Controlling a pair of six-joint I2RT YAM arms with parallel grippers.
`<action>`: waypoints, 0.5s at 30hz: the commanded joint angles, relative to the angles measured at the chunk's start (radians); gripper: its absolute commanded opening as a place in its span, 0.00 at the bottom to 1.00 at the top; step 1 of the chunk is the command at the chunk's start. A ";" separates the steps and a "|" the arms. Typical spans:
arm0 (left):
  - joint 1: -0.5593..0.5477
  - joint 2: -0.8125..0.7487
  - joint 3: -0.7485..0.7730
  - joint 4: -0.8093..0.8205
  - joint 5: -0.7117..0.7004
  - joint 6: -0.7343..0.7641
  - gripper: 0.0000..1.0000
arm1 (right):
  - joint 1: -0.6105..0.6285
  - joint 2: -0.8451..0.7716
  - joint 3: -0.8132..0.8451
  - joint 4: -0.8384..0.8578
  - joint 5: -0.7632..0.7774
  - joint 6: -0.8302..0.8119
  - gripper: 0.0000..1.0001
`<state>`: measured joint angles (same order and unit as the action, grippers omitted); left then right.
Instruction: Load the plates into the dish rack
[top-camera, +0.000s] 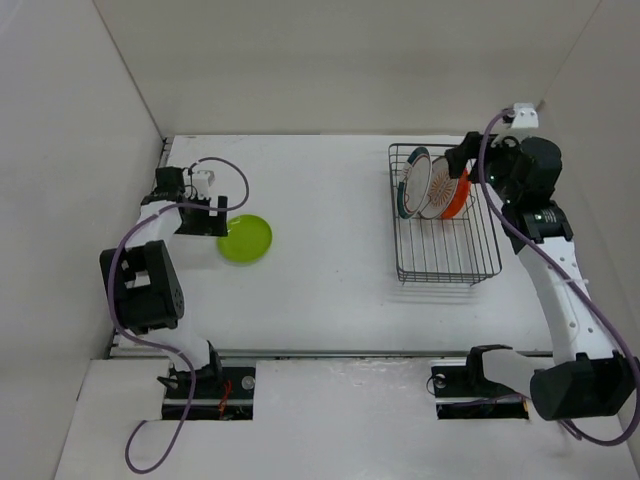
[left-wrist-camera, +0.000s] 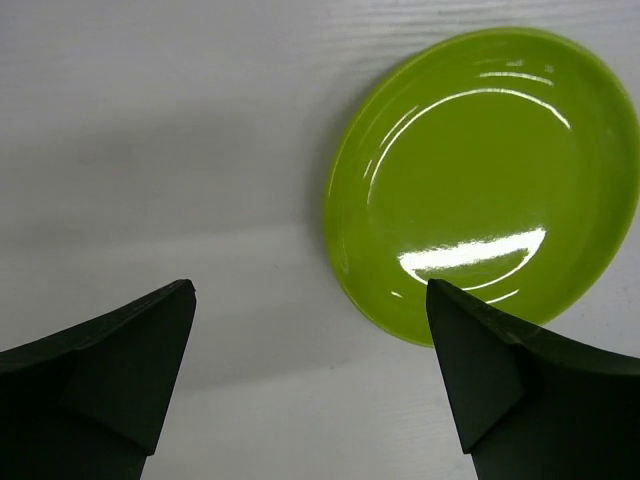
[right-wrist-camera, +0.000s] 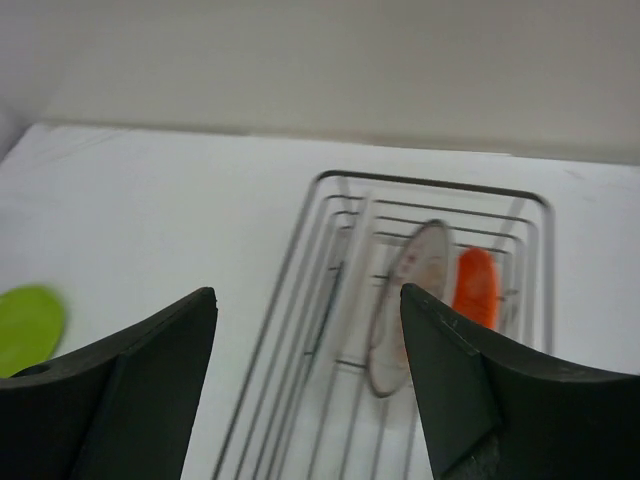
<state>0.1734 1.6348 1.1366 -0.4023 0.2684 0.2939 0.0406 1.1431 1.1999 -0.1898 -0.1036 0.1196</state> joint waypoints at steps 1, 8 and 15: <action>0.043 0.101 0.031 -0.047 0.176 0.073 1.00 | 0.062 0.006 0.030 0.046 -0.335 -0.055 0.79; 0.078 0.292 0.141 -0.119 0.330 0.073 0.94 | 0.120 0.015 -0.006 0.066 -0.395 -0.089 0.79; 0.078 0.370 0.170 -0.119 0.377 0.045 0.79 | 0.140 0.015 -0.025 0.075 -0.377 -0.089 0.79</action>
<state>0.2569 1.9377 1.3182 -0.4618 0.5949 0.3439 0.1661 1.1652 1.1767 -0.1719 -0.4492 0.0486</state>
